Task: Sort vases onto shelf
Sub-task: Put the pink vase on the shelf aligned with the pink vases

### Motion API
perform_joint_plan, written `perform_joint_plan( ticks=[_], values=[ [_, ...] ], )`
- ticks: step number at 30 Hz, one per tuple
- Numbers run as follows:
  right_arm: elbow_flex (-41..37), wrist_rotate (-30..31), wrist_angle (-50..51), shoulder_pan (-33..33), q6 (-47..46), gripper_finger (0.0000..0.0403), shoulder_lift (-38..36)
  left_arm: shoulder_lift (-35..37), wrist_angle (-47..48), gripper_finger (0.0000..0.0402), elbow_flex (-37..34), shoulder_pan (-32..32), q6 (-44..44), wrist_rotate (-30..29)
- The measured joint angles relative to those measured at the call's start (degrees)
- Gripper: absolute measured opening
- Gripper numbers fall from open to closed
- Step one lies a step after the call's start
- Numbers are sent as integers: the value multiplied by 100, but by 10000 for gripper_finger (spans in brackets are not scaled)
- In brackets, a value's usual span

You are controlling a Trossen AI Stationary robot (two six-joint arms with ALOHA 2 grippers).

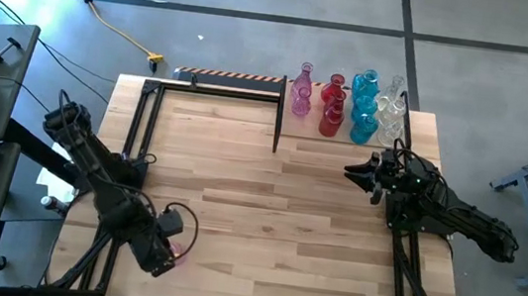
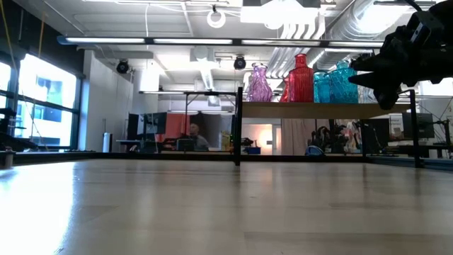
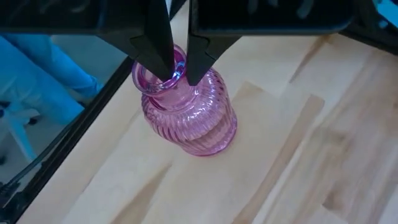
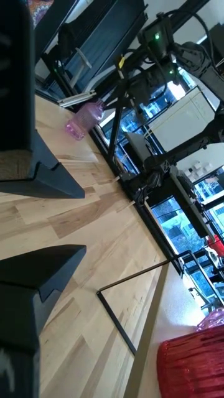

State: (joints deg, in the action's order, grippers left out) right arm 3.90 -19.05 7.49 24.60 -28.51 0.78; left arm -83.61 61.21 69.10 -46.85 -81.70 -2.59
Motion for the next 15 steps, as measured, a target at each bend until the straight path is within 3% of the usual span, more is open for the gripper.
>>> perform_joint_plan(
  ticks=[15],
  values=[
    [0, 0, 0, 0, 2, 110, 0, 4, 783, 12, 942, 1380, 1829, 46]
  ],
)
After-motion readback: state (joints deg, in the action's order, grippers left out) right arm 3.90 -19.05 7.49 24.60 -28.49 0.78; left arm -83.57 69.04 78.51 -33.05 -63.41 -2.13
